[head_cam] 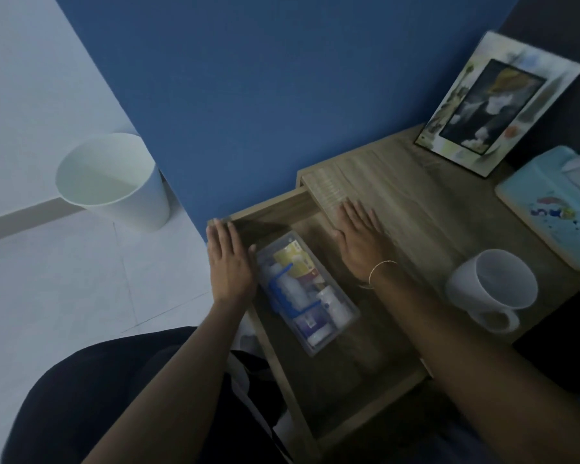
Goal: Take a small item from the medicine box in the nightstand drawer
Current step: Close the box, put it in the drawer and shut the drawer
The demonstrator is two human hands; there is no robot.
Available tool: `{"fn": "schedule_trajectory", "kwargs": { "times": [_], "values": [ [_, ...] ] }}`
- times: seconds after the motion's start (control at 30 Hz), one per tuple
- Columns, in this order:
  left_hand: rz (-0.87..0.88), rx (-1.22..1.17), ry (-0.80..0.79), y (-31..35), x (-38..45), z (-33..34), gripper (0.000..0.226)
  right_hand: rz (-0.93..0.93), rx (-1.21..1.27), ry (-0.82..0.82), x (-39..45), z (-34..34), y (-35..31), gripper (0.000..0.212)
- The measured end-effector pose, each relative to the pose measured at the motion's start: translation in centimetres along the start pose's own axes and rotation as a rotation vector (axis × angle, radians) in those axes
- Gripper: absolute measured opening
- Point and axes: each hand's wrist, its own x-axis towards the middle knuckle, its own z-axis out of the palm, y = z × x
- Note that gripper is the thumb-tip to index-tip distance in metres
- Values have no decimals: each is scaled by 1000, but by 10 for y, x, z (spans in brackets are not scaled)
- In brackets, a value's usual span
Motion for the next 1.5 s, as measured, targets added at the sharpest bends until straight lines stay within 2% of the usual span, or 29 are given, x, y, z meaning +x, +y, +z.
{"fn": "schedule_trajectory", "kwargs": {
  "times": [0.33, 0.5, 0.67, 0.83, 1.0, 1.27, 1.5],
  "values": [
    [-27, -244, 84, 14, 3, 18, 64, 3, 143, 122, 6, 8, 11, 51],
    [-64, -495, 96, 42, 8, 22, 71, -8, 123, 134, 7, 12, 14, 51],
    [-269, -721, 93, 69, 0, 31, 62, -16, 136, 135, 7, 12, 14, 52],
    [-317, -833, 70, 80, -9, 36, 55, -17, 143, 128, 7, 11, 14, 54],
    [-355, -863, 37, 88, -9, 35, 42, -12, 129, 123, 8, 15, 15, 53],
    [-347, -957, -77, 101, 3, 31, 48, -14, 93, 88, 9, 13, 17, 54],
    [-274, -885, -169, 115, 15, 34, 56, -7, 129, 116, 9, 13, 14, 53]
  ]
}}
